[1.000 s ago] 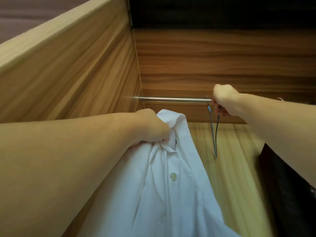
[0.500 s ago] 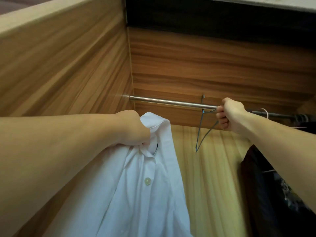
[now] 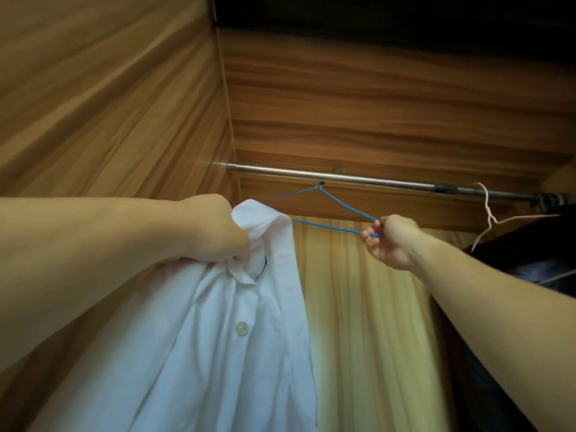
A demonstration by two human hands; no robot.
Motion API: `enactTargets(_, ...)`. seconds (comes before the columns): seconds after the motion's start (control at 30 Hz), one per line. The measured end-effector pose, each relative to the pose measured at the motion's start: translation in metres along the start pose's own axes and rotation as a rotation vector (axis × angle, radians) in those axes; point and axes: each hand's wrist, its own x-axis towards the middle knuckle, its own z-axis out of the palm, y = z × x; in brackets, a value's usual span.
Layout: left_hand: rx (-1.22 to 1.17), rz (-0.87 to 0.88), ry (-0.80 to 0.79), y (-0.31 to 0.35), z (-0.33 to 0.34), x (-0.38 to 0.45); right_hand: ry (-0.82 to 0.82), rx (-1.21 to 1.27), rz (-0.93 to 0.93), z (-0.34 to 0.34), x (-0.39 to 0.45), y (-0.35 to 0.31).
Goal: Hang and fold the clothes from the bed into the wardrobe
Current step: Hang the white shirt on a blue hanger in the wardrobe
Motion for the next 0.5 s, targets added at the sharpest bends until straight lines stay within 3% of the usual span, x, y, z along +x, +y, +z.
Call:
enactTargets(0.13,0.004,0.002,0.004,-0.001,0.001,0.0,0.021,0.01,-0.034,0.012,-0.001,0.018)
enactTargets(0.3,0.075,0.003,-0.009,0.001,0.006,0.002,0.086,-0.024,-0.078,0.026,0.007,-0.013)
enactTargets(0.5,0.119,0.033,-0.056,-0.003,0.011,-0.003,0.04,-0.053,0.012,0.033,0.002,0.018)
